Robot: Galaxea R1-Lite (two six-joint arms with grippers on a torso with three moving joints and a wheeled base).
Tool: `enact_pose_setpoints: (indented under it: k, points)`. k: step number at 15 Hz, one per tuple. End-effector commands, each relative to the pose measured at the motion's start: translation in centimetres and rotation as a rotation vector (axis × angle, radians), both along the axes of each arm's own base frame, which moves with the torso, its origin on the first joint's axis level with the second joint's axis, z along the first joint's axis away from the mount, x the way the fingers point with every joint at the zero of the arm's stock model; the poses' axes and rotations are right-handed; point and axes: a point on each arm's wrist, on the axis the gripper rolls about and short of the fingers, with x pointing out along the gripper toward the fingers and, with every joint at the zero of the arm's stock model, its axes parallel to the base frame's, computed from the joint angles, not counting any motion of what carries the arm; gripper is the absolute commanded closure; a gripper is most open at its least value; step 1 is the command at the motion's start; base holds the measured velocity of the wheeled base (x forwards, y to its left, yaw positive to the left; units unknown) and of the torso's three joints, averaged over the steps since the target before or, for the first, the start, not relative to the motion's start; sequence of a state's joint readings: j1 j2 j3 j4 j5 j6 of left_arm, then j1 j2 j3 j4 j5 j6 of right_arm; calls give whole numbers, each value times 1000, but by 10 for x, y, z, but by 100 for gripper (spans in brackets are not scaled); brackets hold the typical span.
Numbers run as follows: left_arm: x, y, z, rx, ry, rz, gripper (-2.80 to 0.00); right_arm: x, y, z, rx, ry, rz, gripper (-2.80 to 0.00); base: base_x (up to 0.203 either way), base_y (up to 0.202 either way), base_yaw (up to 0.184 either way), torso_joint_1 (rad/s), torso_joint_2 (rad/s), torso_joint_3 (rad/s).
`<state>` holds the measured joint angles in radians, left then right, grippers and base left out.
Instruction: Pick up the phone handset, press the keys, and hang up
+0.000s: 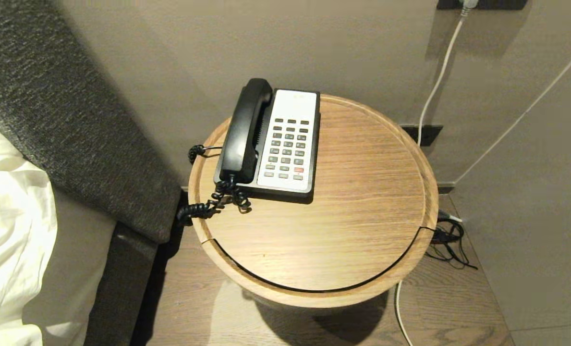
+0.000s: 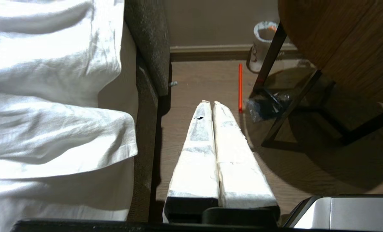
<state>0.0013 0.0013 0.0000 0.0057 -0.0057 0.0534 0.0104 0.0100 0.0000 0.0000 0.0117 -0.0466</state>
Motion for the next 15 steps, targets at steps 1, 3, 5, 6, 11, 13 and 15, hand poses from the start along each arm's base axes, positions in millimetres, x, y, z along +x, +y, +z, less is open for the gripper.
enact_pose_setpoints:
  k: [1,3,5,6,11,13,15]
  points:
    - [0,0,0,-1,2,0,0,0,0,0,1,2,1,0,0,0,0,2,1,204]
    - [0,0,0,0,2,0,0,0,0,0,-1,2,1,0,0,0,0,1,1,201]
    - [0,0,0,0,-1,0,0,0,0,0,-1,2,1,0,0,0,0,1,1,206]
    - [0,0,0,-1,0,0,0,0,0,0,-1,1,1,0,0,0,0,2,2,202]
    - [0,0,0,-3,-1,0,0,0,0,0,-1,1,1,0,0,0,0,3,2,205]
    - [0,0,0,-7,-1,0,0,0,0,0,-1,1,1,0,0,0,0,1,2,198]
    - [0,0,0,-12,-2,0,0,0,0,0,0,2,1,0,0,0,0,2,3,200]
